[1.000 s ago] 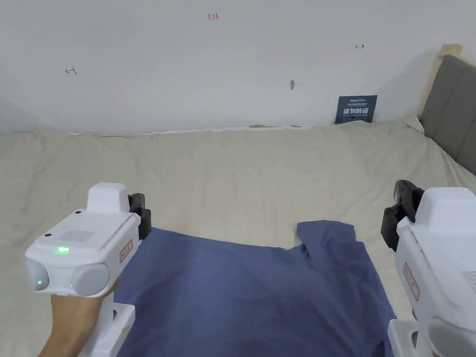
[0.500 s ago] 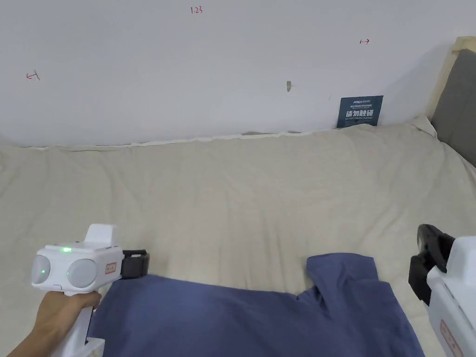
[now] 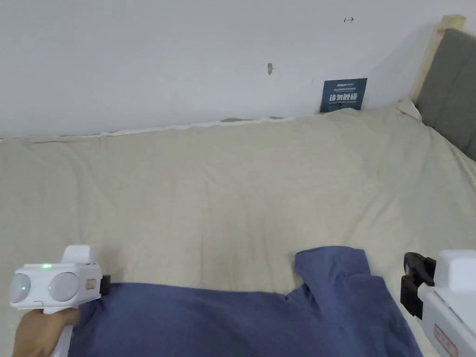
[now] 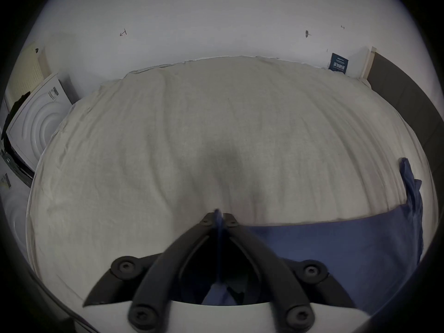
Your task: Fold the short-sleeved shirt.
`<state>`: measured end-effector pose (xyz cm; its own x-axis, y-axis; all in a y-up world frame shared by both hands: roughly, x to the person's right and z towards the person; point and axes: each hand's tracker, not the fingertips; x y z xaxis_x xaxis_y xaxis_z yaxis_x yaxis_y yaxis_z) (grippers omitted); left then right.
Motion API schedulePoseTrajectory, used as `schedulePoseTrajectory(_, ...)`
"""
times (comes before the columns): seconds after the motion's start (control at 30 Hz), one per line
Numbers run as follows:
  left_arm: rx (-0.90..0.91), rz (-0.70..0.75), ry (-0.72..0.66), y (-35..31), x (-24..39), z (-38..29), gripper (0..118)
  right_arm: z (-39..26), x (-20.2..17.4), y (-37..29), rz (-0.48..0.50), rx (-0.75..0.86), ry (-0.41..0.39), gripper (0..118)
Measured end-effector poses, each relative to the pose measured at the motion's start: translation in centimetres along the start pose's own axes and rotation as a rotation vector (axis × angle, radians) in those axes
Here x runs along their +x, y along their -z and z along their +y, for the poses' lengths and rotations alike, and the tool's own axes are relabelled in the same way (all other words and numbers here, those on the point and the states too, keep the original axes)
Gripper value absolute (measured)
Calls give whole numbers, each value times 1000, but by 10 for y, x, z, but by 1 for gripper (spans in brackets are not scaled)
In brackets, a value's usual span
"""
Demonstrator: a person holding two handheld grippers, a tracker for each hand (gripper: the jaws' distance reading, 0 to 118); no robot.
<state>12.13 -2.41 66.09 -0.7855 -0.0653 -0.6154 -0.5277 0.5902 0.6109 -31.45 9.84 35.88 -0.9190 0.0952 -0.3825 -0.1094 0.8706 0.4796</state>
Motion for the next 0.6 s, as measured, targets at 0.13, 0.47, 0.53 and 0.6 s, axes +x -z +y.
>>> schedulePoseTrajectory(0.13, 85, -2, -52, -35, -1, 6, 3, 0, 20, 31, 38, -156, 93, 15)
schedulePoseTrajectory(0.47, 198, -141, -84, -145, 35, 7, 3, -52, 24, 142, -6, -535, 30, 84)
schedulePoseTrajectory(0.53, 203, -147, -81, -149, 36, 7, 3, -66, 19, 150, -26, -588, 21, 62)
schedulePoseTrajectory(0.6, 195, -188, -115, -153, 42, 5, 3, -75, 17, 148, 18, -569, 23, 46)
